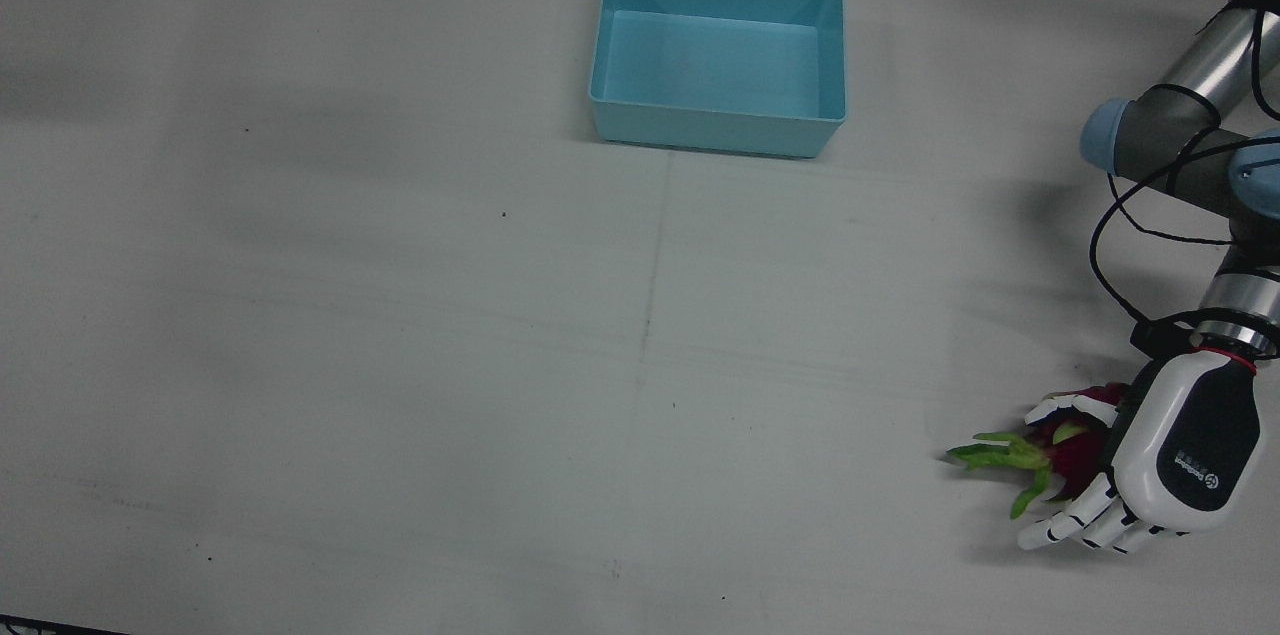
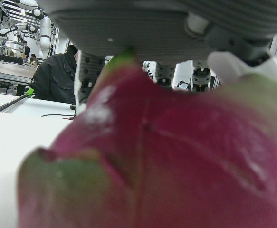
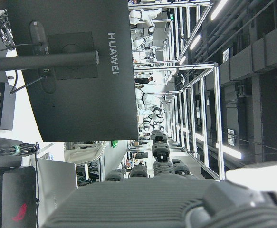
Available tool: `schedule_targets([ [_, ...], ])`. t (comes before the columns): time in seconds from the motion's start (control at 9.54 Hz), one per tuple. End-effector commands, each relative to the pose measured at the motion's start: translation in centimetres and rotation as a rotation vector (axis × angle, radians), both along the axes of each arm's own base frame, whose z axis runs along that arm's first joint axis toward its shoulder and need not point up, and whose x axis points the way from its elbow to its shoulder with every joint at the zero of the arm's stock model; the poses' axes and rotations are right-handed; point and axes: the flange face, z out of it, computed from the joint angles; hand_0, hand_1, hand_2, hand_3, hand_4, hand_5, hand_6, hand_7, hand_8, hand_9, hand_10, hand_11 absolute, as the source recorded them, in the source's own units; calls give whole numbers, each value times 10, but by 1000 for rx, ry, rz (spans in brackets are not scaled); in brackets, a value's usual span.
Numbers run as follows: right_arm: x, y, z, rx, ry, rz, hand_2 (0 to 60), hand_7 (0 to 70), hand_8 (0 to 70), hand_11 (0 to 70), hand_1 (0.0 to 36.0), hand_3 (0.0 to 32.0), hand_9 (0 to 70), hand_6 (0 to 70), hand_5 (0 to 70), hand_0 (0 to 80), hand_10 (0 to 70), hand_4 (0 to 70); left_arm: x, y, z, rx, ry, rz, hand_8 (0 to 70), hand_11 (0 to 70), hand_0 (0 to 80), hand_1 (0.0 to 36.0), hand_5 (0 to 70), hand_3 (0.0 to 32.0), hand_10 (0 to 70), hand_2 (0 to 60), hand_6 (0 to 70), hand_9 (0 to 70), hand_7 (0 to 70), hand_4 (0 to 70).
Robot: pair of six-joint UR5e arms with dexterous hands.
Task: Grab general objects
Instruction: 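Tighten the left hand's grip on the dragon fruit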
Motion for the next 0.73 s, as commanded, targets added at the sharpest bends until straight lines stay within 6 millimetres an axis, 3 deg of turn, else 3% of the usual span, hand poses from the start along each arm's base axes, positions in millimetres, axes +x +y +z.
schedule_targets([
  [0.0, 0, 0, 0, 0, 0, 0, 0, 0, 0, 0, 0, 0, 0, 0, 0, 0, 0, 0, 1, -1, -1, 2, 3, 1, 526, 700, 546, 163, 260, 312, 700, 296, 418, 574, 682, 56],
  [0.21, 0, 0, 0, 0, 0, 0, 0, 0, 0, 0, 0, 0, 0, 0, 0, 0, 0, 0, 1, -1, -1, 2, 3, 2, 654, 700, 545, 135, 278, 306, 700, 264, 516, 700, 700, 72],
  [0.31, -1, 0, 0, 0, 0, -1, 0, 0, 0, 0, 0, 0, 0, 0, 0, 0, 0, 0, 2, -2, -3, 4, 5, 2, 700, 700, 548, 125, 279, 284, 700, 257, 572, 700, 700, 92],
  [0.52, 0, 0, 0, 0, 0, 0, 0, 0, 0, 0, 0, 0, 0, 0, 0, 0, 0, 0, 3, -3, -3, 2, 3, 2, 700, 700, 544, 105, 281, 182, 700, 250, 683, 700, 700, 140],
  [0.63, 0, 0, 0, 0, 0, 0, 0, 0, 0, 0, 0, 0, 0, 0, 0, 0, 0, 0, 2, -4, -4, 1, 6, 1, 700, 700, 535, 95, 273, 132, 700, 247, 700, 700, 700, 152],
])
